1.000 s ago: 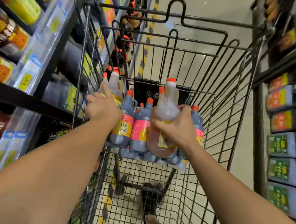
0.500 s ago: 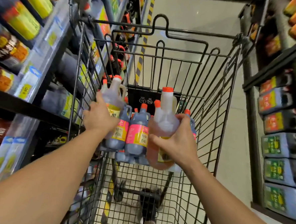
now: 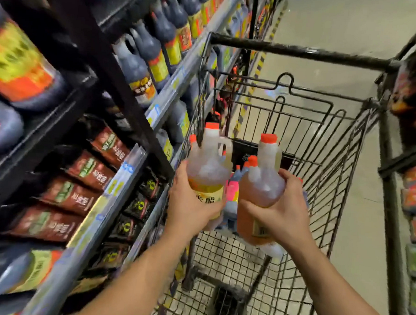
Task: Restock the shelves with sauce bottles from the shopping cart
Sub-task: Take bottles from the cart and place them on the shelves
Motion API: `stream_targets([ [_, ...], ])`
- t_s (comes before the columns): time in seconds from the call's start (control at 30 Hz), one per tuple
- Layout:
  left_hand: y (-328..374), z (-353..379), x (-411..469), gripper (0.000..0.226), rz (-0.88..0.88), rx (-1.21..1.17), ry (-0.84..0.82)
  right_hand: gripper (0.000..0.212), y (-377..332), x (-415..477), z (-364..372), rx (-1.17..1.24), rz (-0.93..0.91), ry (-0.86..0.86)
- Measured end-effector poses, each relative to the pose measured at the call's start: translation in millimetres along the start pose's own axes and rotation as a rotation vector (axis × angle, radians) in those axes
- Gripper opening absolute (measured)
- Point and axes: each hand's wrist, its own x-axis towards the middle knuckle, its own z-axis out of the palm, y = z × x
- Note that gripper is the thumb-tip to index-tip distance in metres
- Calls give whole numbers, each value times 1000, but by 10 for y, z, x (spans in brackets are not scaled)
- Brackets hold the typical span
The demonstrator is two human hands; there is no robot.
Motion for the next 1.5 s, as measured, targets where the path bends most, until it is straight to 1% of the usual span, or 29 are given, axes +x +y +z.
stream_targets([
  [0.13, 193, -546, -376, 112, 71, -87, 84, 99, -426, -364, -34, 21, -122, 0],
  [0.23, 320, -942, -647, 111, 100, -97, 144, 97, -727, -606, -63, 51, -211, 1],
  [0.3, 394, -1224, -853, 103, 140, -148, 183, 96, -960, -791, -73, 87, -261, 2],
  [0.37, 466, -1501, -1066, 99, 182, -149, 253, 97, -1203, -989, -85, 136, -293, 2],
  [0.5, 591, -2024, -1531, 98, 227, -115, 394, 98, -1655, -1396, -95, 149, -393, 6],
  [0.63, 597, -2473, -1982, 96, 247, -144, 462, 102, -2042, -1803, -78, 199, -498, 24],
  [0.83, 449, -3034, -2650, 104, 302, -141, 617, 103, -2547, -2452, 61, 193, -640, 3],
  [0.97, 216, -3375, -3057, 107, 220, -145, 679, 106, -2826, -2806, 242, 187, -713, -65],
  [1.17, -127, -3868, -3427, 105, 131, -137, 823, 108, -3185, -3160, 627, 199, -751, -181],
  [1.27, -258, -4055, -3520, 108, 72, -164, 906, 105, -3351, -3264, 838, 220, -782, -208],
  [1.4, -412, -4235, -3548, 105, -12, -154, 995, 107, -3557, -3332, 1109, 221, -810, -244],
  [1.5, -514, -4315, -3524, 109, -82, -177, 1056, 107, -3688, -3357, 1298, 226, -833, -264],
])
